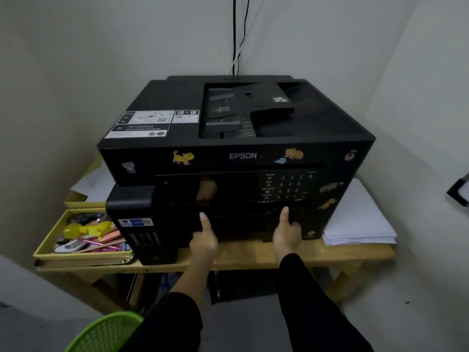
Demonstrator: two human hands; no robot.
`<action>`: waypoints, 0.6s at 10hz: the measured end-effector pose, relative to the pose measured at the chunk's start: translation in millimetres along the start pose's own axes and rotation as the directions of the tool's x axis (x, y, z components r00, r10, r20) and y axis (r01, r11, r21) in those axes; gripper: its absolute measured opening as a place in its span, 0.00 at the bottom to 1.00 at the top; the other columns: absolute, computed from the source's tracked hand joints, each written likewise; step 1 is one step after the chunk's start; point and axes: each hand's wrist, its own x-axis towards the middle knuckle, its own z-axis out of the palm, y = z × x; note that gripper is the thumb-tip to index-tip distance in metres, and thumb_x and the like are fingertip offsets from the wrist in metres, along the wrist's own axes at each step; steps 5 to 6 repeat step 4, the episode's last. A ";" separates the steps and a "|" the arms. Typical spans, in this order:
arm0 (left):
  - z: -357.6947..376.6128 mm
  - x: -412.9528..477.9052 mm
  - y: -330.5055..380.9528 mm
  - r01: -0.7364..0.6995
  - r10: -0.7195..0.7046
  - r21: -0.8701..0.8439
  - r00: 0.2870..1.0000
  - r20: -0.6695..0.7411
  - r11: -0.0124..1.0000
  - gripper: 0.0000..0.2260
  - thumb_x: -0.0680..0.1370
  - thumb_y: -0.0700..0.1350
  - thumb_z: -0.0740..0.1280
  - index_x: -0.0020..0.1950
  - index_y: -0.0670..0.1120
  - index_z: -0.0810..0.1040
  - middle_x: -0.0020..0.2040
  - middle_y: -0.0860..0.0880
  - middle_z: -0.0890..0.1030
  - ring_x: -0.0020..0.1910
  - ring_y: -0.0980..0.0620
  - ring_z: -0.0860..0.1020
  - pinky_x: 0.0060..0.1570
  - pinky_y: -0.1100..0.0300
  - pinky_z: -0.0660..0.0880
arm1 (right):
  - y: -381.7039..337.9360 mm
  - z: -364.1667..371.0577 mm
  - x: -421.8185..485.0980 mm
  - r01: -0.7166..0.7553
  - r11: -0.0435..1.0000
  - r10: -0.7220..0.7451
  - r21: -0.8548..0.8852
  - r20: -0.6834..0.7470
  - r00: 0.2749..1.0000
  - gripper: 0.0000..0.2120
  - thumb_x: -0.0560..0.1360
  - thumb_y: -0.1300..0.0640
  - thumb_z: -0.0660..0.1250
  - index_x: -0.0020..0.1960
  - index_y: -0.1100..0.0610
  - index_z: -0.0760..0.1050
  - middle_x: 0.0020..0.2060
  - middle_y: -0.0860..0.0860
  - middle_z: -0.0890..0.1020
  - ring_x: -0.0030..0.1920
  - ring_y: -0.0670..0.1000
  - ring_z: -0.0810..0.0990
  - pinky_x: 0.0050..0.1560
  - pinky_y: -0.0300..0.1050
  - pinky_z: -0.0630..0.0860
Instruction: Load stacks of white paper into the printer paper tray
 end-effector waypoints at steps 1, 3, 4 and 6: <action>-1.9 -20.0 -5.3 -0.238 0.245 0.353 0.969 0.026 0.905 0.38 0.77 0.67 0.45 0.73 0.38 0.63 0.67 0.37 0.72 0.63 0.38 0.73 0.62 0.47 0.72 | 2.5 -3.6 -17.5 0.235 0.926 -0.242 -0.297 0.014 0.970 0.28 0.79 0.44 0.57 0.72 0.61 0.62 0.67 0.60 0.71 0.65 0.60 0.72 0.63 0.54 0.72; -7.7 -67.2 13.1 -0.583 0.714 0.598 0.700 0.024 0.551 0.28 0.81 0.59 0.51 0.74 0.41 0.61 0.69 0.45 0.70 0.69 0.47 0.66 0.67 0.56 0.67 | -3.8 -4.5 -58.7 0.605 0.562 -0.676 -0.565 0.107 0.729 0.19 0.79 0.51 0.60 0.67 0.58 0.69 0.64 0.56 0.72 0.64 0.56 0.70 0.62 0.50 0.72; -15.6 -80.7 41.0 -0.736 0.882 0.558 0.471 0.015 0.383 0.26 0.80 0.57 0.53 0.70 0.41 0.67 0.65 0.46 0.73 0.65 0.48 0.69 0.65 0.58 0.68 | -32.0 -1.2 -74.7 0.780 0.430 -0.830 -0.455 0.142 0.540 0.14 0.78 0.54 0.61 0.62 0.58 0.74 0.59 0.55 0.77 0.60 0.54 0.72 0.59 0.47 0.72; -15.6 -80.7 41.0 -0.736 0.882 0.558 0.471 0.015 0.383 0.26 0.80 0.57 0.53 0.70 0.41 0.67 0.65 0.46 0.73 0.65 0.48 0.69 0.65 0.58 0.68 | -32.0 -1.2 -74.7 0.780 0.430 -0.830 -0.455 0.142 0.540 0.14 0.78 0.54 0.61 0.62 0.58 0.74 0.59 0.55 0.77 0.60 0.54 0.72 0.59 0.47 0.72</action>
